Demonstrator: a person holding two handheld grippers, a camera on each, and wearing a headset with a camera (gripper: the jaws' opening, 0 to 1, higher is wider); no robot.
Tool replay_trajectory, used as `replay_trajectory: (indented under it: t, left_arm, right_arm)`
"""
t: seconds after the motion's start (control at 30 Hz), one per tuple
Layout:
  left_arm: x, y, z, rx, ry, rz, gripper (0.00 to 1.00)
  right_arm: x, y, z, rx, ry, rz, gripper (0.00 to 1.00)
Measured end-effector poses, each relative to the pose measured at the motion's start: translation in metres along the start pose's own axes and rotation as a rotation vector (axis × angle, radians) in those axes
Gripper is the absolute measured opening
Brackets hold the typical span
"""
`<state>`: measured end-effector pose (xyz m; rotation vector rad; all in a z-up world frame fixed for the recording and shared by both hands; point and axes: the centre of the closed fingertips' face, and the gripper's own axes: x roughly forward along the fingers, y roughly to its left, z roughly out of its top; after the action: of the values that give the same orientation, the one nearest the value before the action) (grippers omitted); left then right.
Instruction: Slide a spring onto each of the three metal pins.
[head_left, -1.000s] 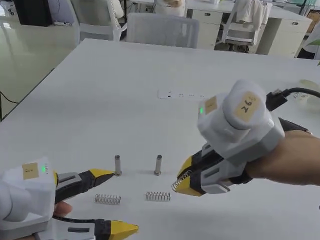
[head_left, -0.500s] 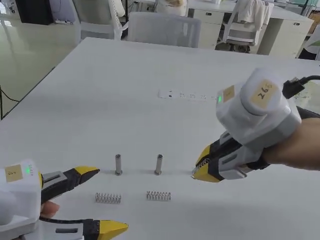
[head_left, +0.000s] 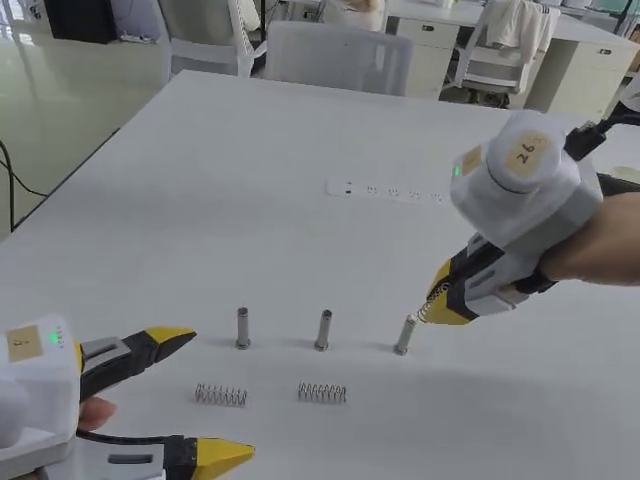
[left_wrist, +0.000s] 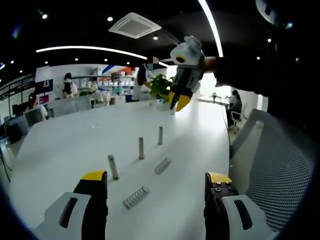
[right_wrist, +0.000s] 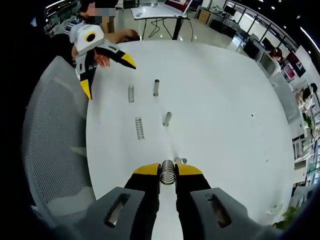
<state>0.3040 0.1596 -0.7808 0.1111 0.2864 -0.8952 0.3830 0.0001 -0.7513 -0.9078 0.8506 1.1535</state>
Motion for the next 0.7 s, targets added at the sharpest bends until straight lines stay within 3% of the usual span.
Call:
replay_trajectory:
  t: [0.17,0.7]
  left_arm:
    - [0.001,-0.001,0.000,0.010,0.003,-0.004,0.76]
    - [0.001,0.004,0.000,0.009,0.001,0.006,0.75]
  right_arm:
    - [0.011,-0.011,-0.006,-0.011,0.043,-0.006,0.08]
    - [0.041,-0.026,-0.015,-0.007,0.087,0.032,0.08]
